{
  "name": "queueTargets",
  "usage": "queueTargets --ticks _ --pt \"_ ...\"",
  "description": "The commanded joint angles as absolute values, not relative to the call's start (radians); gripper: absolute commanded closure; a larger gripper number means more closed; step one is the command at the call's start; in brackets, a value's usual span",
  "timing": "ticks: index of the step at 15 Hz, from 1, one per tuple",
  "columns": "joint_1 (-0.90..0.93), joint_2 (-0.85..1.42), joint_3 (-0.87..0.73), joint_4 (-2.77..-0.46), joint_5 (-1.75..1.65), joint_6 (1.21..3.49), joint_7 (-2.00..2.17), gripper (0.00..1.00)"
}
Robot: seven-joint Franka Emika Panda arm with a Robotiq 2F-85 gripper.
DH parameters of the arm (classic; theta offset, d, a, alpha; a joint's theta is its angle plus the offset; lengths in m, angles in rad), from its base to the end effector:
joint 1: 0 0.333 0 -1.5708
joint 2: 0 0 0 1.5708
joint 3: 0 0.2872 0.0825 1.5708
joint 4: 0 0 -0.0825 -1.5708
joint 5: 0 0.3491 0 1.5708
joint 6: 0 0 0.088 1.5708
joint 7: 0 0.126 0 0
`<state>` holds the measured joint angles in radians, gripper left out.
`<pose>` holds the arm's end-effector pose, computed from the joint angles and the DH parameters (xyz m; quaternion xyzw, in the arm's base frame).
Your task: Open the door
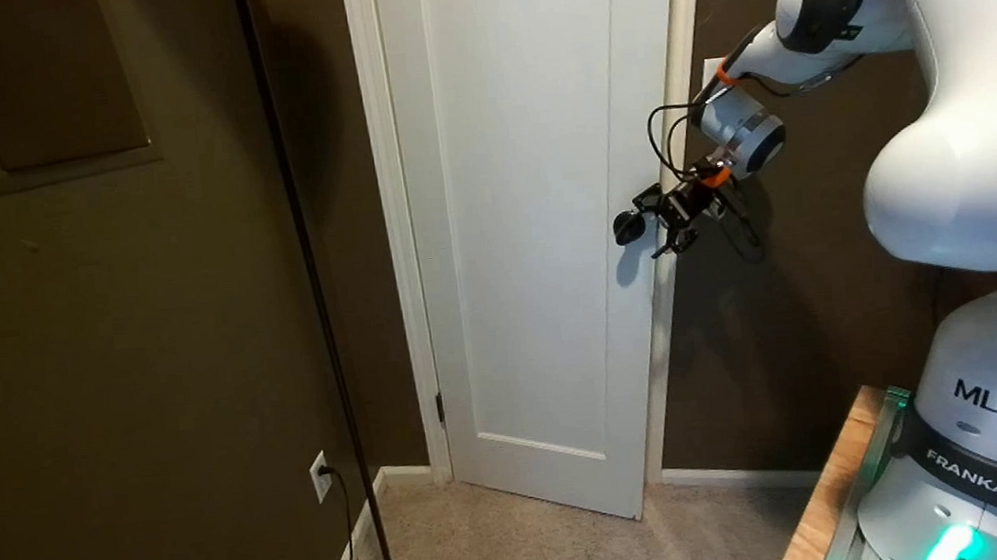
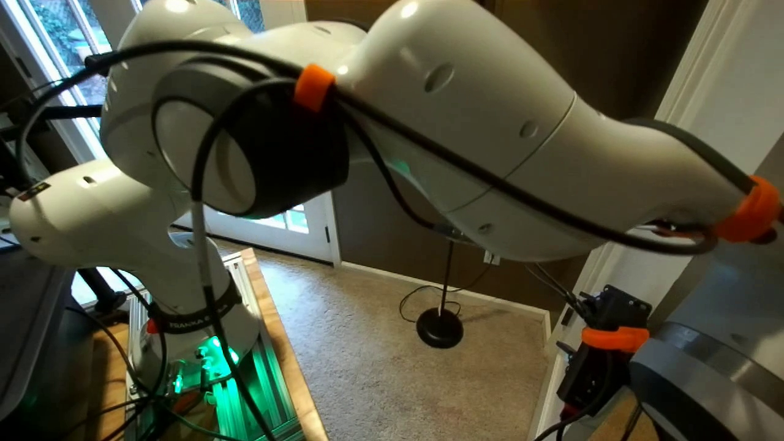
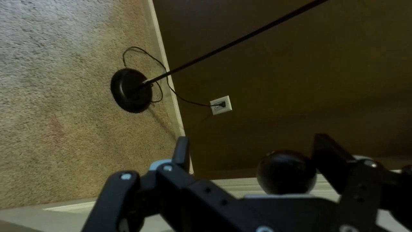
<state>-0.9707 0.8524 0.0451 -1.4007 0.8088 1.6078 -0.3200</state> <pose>0.4363 -0.4393 0.1831 -0.7834 0.3915 0.0113 0.4825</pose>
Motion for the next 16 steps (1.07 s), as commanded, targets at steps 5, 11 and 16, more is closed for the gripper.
queueTargets --ticks 5,11,16 --pt "-0.841 0.605 -0.133 -1.538 0.568 1.607 -0.388 0.0" --pt "-0.762 0.464 -0.188 -1.606 0.382 1.778 -0.38 0.0" --pt "-0.743 0.452 -0.189 -1.579 0.431 1.89 -0.302 0.0"
